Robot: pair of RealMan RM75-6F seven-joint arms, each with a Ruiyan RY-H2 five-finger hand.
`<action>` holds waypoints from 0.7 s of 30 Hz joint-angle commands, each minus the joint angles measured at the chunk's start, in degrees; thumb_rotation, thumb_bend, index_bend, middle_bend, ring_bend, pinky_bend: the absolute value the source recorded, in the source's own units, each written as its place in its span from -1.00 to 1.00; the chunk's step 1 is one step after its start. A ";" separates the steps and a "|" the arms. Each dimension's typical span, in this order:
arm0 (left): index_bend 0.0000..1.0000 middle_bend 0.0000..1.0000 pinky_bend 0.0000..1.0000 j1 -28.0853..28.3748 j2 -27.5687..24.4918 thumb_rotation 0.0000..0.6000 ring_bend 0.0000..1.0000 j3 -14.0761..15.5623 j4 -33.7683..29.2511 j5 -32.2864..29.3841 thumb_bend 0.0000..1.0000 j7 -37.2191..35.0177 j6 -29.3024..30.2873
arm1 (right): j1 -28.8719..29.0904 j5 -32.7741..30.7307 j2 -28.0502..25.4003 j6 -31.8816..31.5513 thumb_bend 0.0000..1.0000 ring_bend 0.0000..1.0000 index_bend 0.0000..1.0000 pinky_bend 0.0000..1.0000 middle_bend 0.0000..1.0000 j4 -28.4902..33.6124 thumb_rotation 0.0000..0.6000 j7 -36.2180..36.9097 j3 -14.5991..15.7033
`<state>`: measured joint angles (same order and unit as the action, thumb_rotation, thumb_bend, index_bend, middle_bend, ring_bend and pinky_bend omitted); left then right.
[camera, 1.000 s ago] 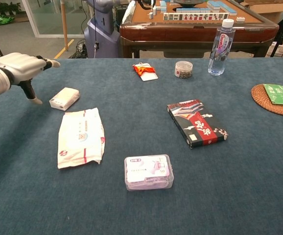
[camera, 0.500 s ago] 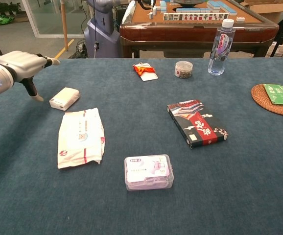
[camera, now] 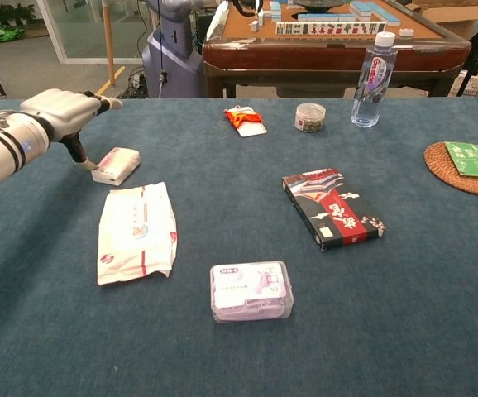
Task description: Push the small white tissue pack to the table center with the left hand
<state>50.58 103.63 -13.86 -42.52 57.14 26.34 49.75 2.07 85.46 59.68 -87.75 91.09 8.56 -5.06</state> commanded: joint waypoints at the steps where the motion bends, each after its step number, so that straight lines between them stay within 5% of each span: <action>1: -0.92 -1.00 -0.70 0.23 0.54 1.00 -1.00 -0.29 0.04 0.34 -0.93 -0.35 -0.09 | -0.01 0.02 -0.01 -0.01 -0.88 -0.48 -0.51 -0.46 -0.37 0.00 1.00 0.02 0.00; 21: -0.92 -1.00 -0.70 2.48 2.89 1.00 -1.00 -2.30 -2.45 1.38 -0.93 2.19 0.83 | -0.26 0.20 -0.41 -0.40 -0.88 -0.48 -0.51 -0.46 -0.37 0.04 1.00 1.00 -0.08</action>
<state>52.91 106.44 -16.01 -44.77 58.58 28.38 50.52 1.81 85.66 59.27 -88.15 91.13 9.56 -5.13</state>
